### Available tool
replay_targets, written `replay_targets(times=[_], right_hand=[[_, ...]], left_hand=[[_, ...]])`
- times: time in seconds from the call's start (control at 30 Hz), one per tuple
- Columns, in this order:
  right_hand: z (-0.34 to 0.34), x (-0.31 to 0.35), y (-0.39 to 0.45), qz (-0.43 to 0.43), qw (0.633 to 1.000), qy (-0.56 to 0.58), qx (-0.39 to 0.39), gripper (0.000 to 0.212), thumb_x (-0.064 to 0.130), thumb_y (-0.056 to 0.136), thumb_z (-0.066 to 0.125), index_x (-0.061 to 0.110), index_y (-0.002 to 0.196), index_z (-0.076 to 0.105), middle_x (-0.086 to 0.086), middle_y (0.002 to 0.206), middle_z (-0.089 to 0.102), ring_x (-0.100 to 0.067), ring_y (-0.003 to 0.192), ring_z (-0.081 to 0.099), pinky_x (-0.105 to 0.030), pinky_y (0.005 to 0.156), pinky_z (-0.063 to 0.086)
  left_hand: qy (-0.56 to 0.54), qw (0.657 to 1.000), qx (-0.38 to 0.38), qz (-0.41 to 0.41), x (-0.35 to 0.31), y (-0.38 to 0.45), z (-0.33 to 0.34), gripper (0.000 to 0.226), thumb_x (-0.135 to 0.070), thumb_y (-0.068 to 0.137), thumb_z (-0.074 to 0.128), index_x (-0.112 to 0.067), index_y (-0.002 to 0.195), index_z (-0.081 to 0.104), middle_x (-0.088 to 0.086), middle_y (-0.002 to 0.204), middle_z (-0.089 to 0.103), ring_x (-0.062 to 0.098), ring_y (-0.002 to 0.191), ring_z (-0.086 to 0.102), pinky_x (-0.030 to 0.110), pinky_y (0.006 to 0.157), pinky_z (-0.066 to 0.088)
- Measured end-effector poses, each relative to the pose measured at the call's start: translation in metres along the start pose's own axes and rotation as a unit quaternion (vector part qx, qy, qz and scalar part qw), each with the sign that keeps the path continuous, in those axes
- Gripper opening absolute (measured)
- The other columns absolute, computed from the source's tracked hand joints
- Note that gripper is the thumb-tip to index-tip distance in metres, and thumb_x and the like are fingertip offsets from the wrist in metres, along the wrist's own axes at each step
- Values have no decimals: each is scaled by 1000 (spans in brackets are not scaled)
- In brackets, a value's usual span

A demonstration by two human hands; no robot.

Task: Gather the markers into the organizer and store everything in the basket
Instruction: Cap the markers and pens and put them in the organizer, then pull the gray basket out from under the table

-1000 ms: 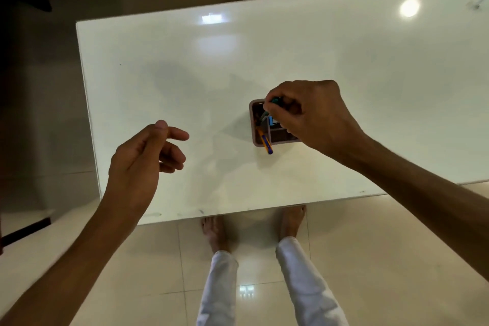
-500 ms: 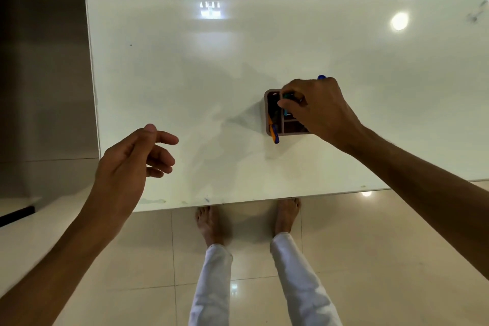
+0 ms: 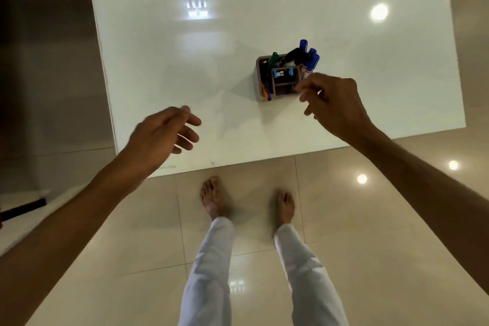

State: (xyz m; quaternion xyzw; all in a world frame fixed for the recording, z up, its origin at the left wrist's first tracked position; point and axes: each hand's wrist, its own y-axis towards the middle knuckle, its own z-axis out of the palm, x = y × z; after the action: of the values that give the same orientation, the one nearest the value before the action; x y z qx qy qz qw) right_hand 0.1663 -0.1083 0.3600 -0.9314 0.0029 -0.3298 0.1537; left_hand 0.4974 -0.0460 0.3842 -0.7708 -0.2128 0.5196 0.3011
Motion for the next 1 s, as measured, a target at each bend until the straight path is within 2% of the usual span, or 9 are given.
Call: replay_targets(times=[0.13, 0.2, 0.27, 0.37, 0.47, 0.63, 0.73, 0.83, 1.0], right_hand=[[-1, -5, -60, 38, 995, 5, 87, 22, 6, 105, 55, 9, 111, 75, -6, 98, 76, -22, 73, 76, -9, 54, 51], [4, -11, -84, 67, 989, 18, 132, 22, 6, 104, 55, 12, 108, 76, -6, 97, 77, -22, 72, 77, -13, 54, 52], [10, -22, -117, 91, 983, 32, 157, 23, 6, 102, 55, 14, 105, 77, -5, 96, 78, -20, 74, 77, -23, 57, 56], [23, -40, -159, 120, 977, 101, 146, 22, 7, 101, 57, 15, 102, 77, -5, 94, 78, -21, 79, 77, -28, 63, 58], [45, -64, -201, 144, 962, 188, 138, 20, 11, 100, 60, 17, 99, 79, -6, 93, 79, -23, 84, 78, -33, 73, 61], [101, -105, -250, 174, 932, 277, 158, 17, 21, 101, 63, 14, 104, 78, -10, 100, 79, -27, 92, 77, -38, 79, 60], [144, -136, -263, 222, 913, 306, 151, 20, 24, 101, 62, 13, 106, 78, -11, 101, 80, -31, 100, 77, -42, 84, 62], [188, -165, -259, 264, 886, 355, 135, 27, 26, 103, 57, 9, 111, 77, -14, 106, 80, -31, 105, 76, -43, 85, 61], [267, -217, -218, 300, 830, 463, 73, 31, 26, 103, 55, 6, 120, 71, -19, 120, 76, -32, 109, 72, -47, 93, 59]], left_hand=[[60, 994, 90, -18, 16, -40, 11, 32, -51, 104, 50, -30, 104, 73, -6, 94, 80, 19, 89, 76, 38, 84, 53], [56, 994, 87, -21, 26, -58, 19, 29, -49, 104, 52, -30, 104, 73, -8, 94, 80, 17, 89, 76, 35, 82, 51], [60, 996, 62, -2, 41, -86, 37, 24, -42, 105, 52, -30, 102, 73, -9, 94, 80, 14, 86, 76, 33, 81, 51], [88, 994, 54, 32, 73, -120, 67, 21, -33, 105, 51, -31, 103, 73, -11, 93, 79, 7, 83, 75, 31, 80, 52], [67, 996, 47, 34, 117, -147, 101, 21, -33, 106, 52, -29, 106, 73, -13, 97, 79, 4, 86, 75, 32, 82, 53], [-7, 999, 31, -36, 192, -156, 142, 27, -41, 105, 53, -26, 110, 75, -6, 103, 80, 15, 96, 75, 34, 84, 55], [-49, 994, 30, -93, 239, -144, 163, 32, -42, 105, 52, -19, 113, 74, 0, 105, 80, 18, 96, 74, 37, 87, 56], [-67, 992, 10, -108, 283, -120, 179, 33, -42, 105, 53, -18, 113, 75, 1, 106, 80, 20, 98, 75, 41, 91, 57], [-192, 972, -74, -116, 355, -51, 201, 31, -39, 103, 58, -14, 111, 75, 5, 110, 79, 24, 103, 73, 41, 89, 55]])
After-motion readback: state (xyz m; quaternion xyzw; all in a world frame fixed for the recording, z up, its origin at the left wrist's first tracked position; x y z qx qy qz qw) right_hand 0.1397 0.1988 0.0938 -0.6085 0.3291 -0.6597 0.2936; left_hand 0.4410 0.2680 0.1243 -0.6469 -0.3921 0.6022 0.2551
